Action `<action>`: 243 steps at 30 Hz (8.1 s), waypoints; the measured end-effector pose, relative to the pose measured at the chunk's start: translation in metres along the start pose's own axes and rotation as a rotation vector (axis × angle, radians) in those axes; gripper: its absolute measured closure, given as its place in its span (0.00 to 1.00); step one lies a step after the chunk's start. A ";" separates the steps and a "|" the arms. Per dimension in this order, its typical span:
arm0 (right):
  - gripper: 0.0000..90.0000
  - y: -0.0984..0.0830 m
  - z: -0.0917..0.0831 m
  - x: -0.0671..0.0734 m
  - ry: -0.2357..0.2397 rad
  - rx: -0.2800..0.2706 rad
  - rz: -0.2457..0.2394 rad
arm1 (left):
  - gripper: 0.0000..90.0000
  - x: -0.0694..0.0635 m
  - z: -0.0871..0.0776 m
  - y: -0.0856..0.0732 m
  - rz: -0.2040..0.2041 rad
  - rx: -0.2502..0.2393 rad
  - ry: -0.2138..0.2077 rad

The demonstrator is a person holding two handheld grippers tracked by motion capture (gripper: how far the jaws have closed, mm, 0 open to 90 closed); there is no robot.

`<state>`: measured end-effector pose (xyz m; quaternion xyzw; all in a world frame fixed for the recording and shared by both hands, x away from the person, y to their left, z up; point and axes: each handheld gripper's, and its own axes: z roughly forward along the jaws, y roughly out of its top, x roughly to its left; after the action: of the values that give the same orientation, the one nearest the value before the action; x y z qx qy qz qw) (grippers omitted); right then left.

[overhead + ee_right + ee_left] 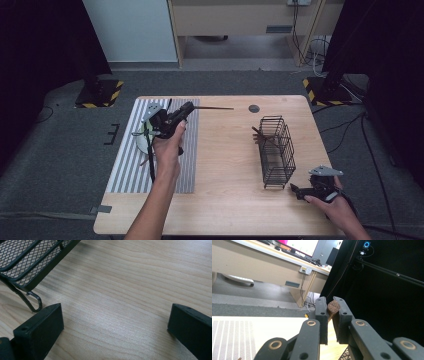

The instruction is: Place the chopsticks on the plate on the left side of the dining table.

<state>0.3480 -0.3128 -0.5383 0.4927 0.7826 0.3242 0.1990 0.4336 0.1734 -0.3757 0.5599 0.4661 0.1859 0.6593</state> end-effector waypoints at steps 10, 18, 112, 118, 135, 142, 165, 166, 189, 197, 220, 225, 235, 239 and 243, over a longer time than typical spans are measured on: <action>0.00 0.000 0.000 0.000 0.001 0.000 -0.002 | 0.92 0.008 -0.004 -0.014 -0.001 0.028 0.019; 0.00 0.000 0.000 0.000 0.001 -0.001 -0.003 | 0.92 0.017 -0.013 -0.028 -0.024 0.036 0.035; 0.00 0.000 0.000 0.000 -0.002 -0.001 -0.003 | 0.92 0.100 -0.100 -0.070 -0.065 0.048 0.247; 0.00 0.000 0.000 0.000 -0.002 -0.001 -0.003 | 0.92 0.097 -0.108 -0.077 -0.050 0.076 0.237; 0.00 0.000 0.000 0.000 -0.002 -0.001 -0.003 | 0.92 0.107 -0.120 -0.084 -0.095 0.062 0.248; 0.00 0.000 0.000 0.000 -0.002 0.000 -0.003 | 0.92 0.108 -0.123 -0.087 -0.098 0.087 0.241; 0.00 0.000 0.000 0.000 -0.003 -0.001 0.002 | 0.91 0.104 -0.125 -0.102 -0.091 0.169 0.250; 0.00 0.000 0.000 0.000 -0.003 -0.001 0.002 | 0.91 0.104 -0.125 -0.102 -0.091 0.171 0.250; 0.00 0.000 0.000 0.000 -0.003 -0.001 0.000 | 0.89 0.109 -0.122 -0.113 -0.102 0.242 0.264; 0.00 -0.001 0.000 0.001 -0.003 -0.001 0.002 | 0.90 0.109 -0.119 -0.117 -0.104 0.282 0.273; 0.00 -0.001 0.000 0.001 -0.003 -0.001 0.002 | 0.91 0.107 -0.114 -0.124 -0.091 0.346 0.282; 0.00 -0.001 0.000 0.001 -0.003 -0.001 0.002 | 0.91 0.108 -0.113 -0.125 -0.103 0.353 0.277; 0.00 -0.001 0.000 0.001 -0.003 -0.001 0.002 | 0.91 0.110 -0.113 -0.127 -0.129 0.369 0.268; 0.00 -0.001 0.000 0.001 -0.003 -0.001 0.002 | 0.91 0.111 -0.112 -0.128 -0.134 0.375 0.269; 0.00 -0.001 0.000 0.001 -0.003 -0.001 0.002 | 0.91 0.111 -0.112 -0.129 -0.132 0.385 0.273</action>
<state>0.3470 -0.3125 -0.5384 0.4941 0.7816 0.3240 0.1999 0.3608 0.2821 -0.5317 0.6132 0.6133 0.1244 0.4822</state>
